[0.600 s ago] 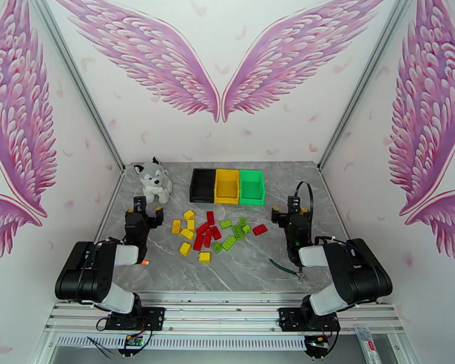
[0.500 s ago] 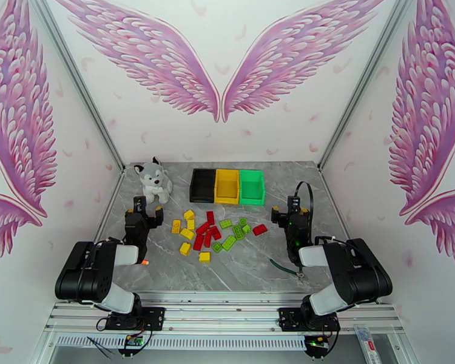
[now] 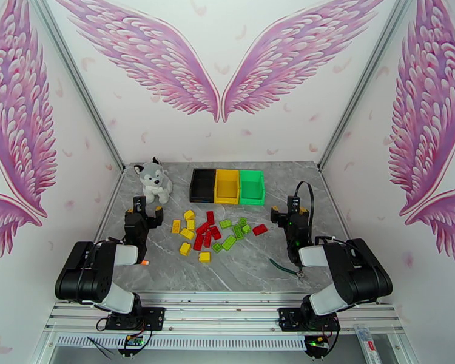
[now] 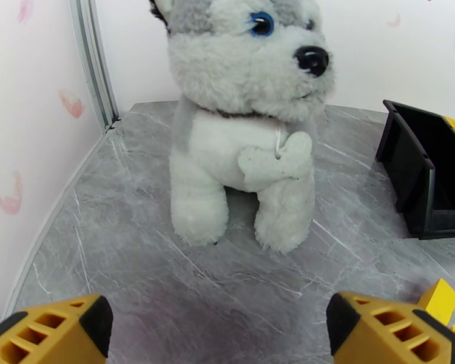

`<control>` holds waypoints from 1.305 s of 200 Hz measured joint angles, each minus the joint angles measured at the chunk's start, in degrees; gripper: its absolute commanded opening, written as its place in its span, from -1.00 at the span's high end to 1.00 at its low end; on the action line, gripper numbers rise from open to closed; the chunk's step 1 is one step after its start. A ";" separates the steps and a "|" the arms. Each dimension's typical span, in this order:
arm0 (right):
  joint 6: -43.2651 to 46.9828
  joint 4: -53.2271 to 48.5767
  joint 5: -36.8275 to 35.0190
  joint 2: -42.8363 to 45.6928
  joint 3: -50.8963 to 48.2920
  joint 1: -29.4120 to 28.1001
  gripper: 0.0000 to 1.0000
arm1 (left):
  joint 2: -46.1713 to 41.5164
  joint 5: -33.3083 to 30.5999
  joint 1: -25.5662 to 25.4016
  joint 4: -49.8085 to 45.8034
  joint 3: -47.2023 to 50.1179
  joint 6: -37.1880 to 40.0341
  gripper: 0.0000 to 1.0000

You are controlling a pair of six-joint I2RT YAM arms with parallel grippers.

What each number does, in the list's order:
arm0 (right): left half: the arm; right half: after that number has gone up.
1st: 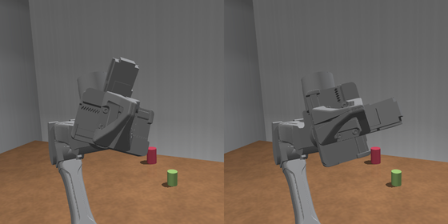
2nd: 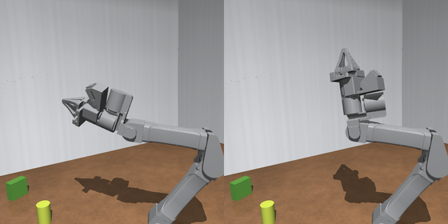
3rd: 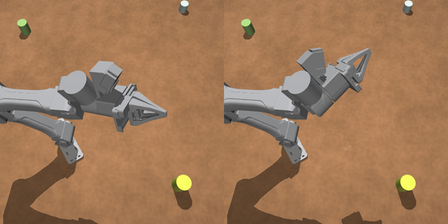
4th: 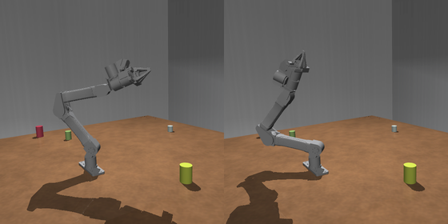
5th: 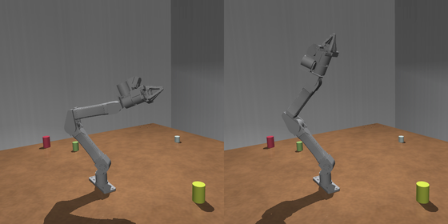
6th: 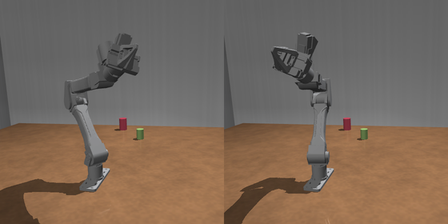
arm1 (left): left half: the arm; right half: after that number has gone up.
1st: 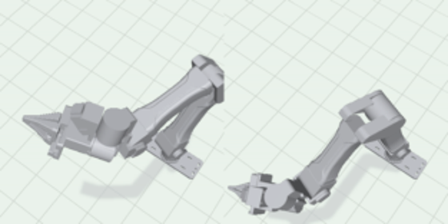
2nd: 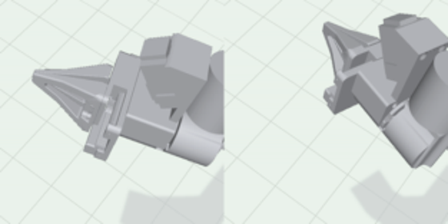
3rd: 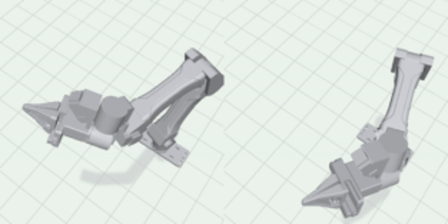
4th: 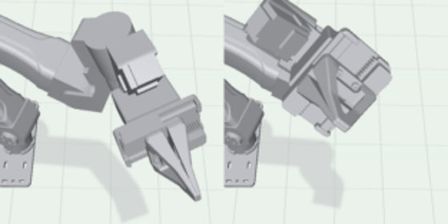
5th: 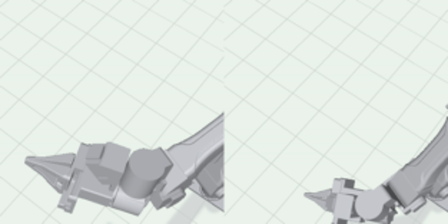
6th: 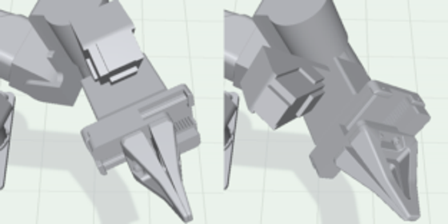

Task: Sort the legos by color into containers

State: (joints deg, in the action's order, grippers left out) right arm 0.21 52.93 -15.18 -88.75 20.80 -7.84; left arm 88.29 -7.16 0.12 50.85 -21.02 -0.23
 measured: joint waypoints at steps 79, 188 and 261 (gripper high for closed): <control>1.01 0.02 3.98 0.00 0.00 0.07 -0.98 | 0.00 0.52 0.55 0.00 0.00 -0.09 -0.98; 0.72 -4.57 1.29 2.16 0.48 -0.22 -0.98 | -5.86 -3.32 0.09 -5.14 -0.04 -1.31 -0.97; -22.64 -38.29 -8.66 29.44 11.58 -3.54 -0.98 | -34.88 -13.16 -4.79 -28.00 -6.67 -17.40 -0.97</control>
State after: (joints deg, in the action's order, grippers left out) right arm -22.44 14.63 -23.83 -59.31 32.38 -11.38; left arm 53.41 -20.32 -4.67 22.85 -27.68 -17.63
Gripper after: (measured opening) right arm 0.989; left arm 0.988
